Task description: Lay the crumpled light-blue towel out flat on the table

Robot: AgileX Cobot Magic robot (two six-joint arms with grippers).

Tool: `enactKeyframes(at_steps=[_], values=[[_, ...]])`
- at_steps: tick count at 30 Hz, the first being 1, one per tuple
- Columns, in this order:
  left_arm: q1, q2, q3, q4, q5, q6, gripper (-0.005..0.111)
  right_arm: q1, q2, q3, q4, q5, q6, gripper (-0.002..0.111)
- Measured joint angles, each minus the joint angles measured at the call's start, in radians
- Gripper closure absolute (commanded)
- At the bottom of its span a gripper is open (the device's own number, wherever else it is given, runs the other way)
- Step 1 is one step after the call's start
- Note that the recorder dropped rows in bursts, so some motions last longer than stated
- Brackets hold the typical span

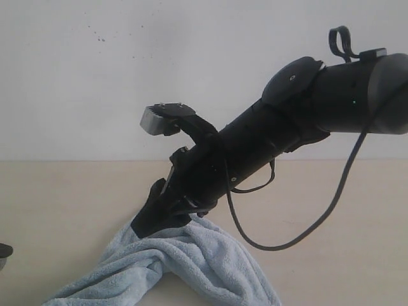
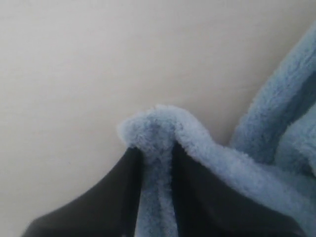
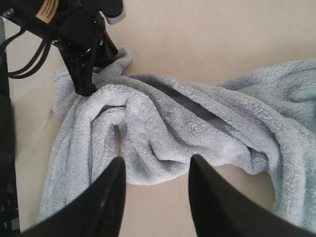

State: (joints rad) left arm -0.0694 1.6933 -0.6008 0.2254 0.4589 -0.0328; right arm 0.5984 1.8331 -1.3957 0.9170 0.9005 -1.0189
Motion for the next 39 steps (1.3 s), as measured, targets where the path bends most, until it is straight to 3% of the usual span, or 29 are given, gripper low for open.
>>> enactKeyframes(at_steps=[10, 17, 27, 30, 35, 39], values=[[0.0, -0.026, -0.083, 0.016, 0.019, -0.009, 0.092, 0.0, 0.0, 0.0, 0.005, 0.014, 0.0, 0.068], [0.0, -0.329, -0.097, 0.017, -0.077, -0.009, 0.093, 0.0, 0.0, 0.0, 0.0, 0.018, -0.004, 0.068], [0.0, -0.892, -0.097, -0.01, 0.045, 0.026, 0.092, -0.002, 0.0, 0.0, -0.132, -0.032, 0.036, 0.068], [0.0, -0.898, -0.074, -0.02, 0.107, 0.046, 0.084, -0.004, 0.0, 0.0, -0.132, -0.034, 0.038, 0.068], [0.0, -0.748, -0.037, -0.079, 0.124, 0.062, 0.051, -0.004, 0.0, 0.0, -0.129, 0.013, 0.049, 0.068], [0.0, -0.565, -0.034, -0.1, 0.126, 0.047, 0.047, -0.004, 0.0, 0.0, -0.125, 0.031, 0.051, 0.068]])
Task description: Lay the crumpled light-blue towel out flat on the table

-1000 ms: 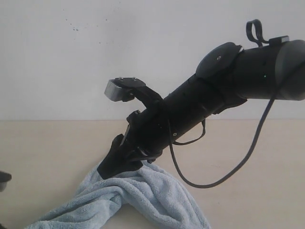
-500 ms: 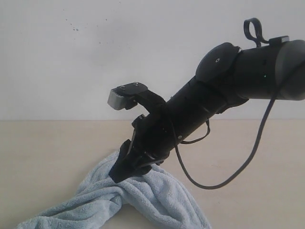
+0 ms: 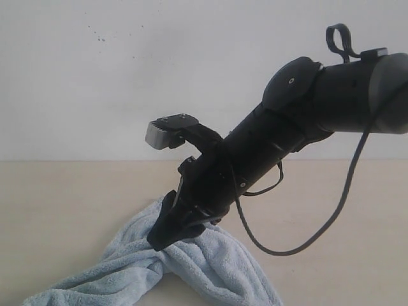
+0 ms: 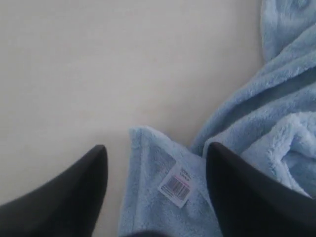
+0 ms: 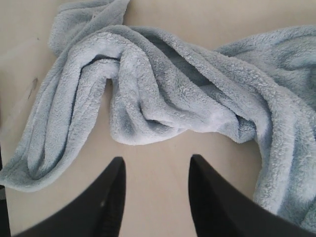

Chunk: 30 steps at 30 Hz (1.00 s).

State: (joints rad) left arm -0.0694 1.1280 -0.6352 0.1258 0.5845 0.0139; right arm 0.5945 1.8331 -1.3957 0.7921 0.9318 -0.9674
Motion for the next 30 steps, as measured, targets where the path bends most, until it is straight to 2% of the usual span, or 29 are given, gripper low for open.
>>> enactKeyframes(at_steps=[11, 16, 24, 30], values=[[0.0, 0.331, 0.0, 0.0, -0.128, -0.014, 0.047, 0.0, 0.0, 0.0, 0.0, 0.007, 0.0, 0.068], [0.0, 0.389, 0.0, 0.011, -0.182, -0.014, 0.048, 0.0, 0.0, 0.0, 0.0, 0.007, 0.0, 0.068], [0.0, 0.433, 0.0, 0.207, -0.199, -0.201, 0.048, 0.0, 0.0, 0.0, 0.0, 0.007, 0.0, 0.068], [0.0, 0.496, 0.0, 0.246, -0.199, -0.246, 0.048, 0.0, 0.0, 0.0, 0.004, 0.007, 0.0, 0.068]])
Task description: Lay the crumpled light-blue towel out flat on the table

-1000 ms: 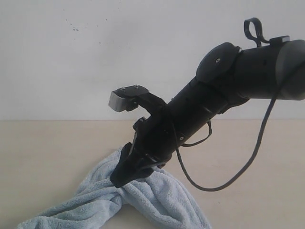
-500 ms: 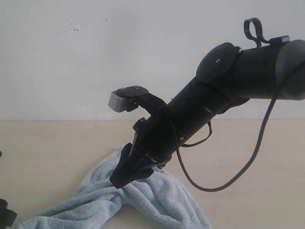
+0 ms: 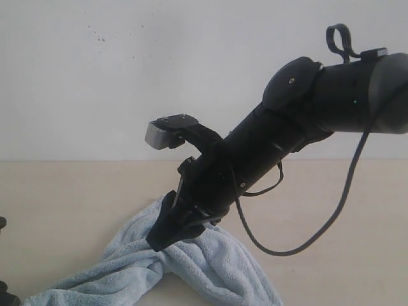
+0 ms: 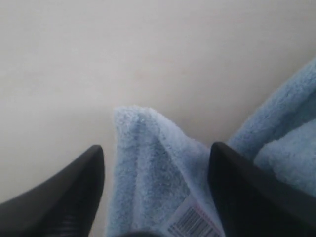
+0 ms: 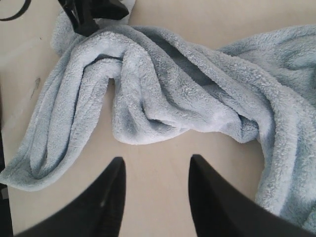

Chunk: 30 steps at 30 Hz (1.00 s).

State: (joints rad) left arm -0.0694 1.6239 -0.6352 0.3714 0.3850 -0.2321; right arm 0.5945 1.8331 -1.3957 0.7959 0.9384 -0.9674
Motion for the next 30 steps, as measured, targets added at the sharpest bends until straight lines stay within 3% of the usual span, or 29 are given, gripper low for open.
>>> enactKeyframes(at_steps=[10, 17, 19, 30], values=[[0.0, 0.069, -0.002, 0.009, -0.011, -0.032, 0.051, 0.0, 0.0, 0.0, 0.011, -0.008, -0.013, 0.068], [-0.002, 0.108, -0.007, -0.001, -0.032, -0.043, 0.092, 0.0, 0.0, 0.0, 0.047, -0.011, -0.025, 0.068], [-0.002, 0.123, -0.015, -0.005, -0.043, -0.043, 0.099, 0.0, 0.0, 0.0, 0.047, -0.011, -0.025, 0.068], [-0.002, 0.115, -0.042, -0.003, -0.05, -0.043, 0.098, 0.0, 0.0, 0.0, 0.058, 0.017, -0.025, 0.068]])
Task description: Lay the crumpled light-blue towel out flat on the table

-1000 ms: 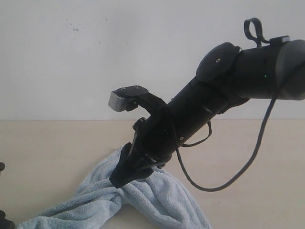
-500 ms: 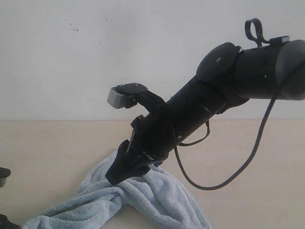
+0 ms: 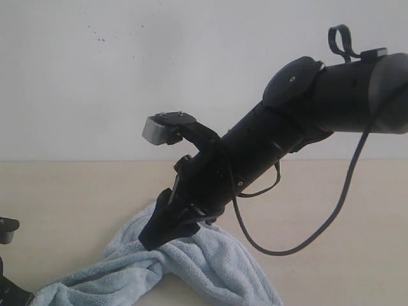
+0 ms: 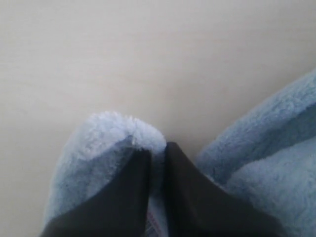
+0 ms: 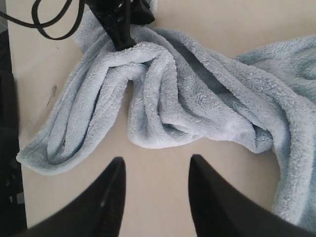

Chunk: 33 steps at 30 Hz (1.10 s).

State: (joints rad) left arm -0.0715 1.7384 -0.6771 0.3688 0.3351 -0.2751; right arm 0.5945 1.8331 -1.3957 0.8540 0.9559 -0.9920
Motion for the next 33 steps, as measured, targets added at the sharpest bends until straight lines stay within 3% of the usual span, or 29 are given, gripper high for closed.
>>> enactKeyframes(at_steps=[15, 20, 27, 30, 33], values=[[0.002, -0.487, 0.014, -0.028, 0.072, 0.006, 0.098, 0.0, -0.039, 0.0, 0.016, -0.004, 0.0, 0.068], [0.002, -0.672, 0.019, -0.12, 0.104, 0.084, 0.098, 0.0, -0.061, 0.0, -0.005, -0.013, 0.006, 0.068], [0.002, -1.026, 0.019, -0.294, 0.276, 0.264, 0.098, 0.0, -0.063, 0.013, -0.126, -0.173, 0.043, 0.068], [0.002, -1.191, 0.019, -0.369, 0.353, 0.328, 0.098, -0.003, -0.063, 0.027, -0.185, -0.233, 0.047, 0.08], [0.002, -1.325, 0.019, -0.426, 0.438, 0.367, 0.098, -0.018, -0.056, 0.043, -0.25, -0.251, 0.064, 0.108]])
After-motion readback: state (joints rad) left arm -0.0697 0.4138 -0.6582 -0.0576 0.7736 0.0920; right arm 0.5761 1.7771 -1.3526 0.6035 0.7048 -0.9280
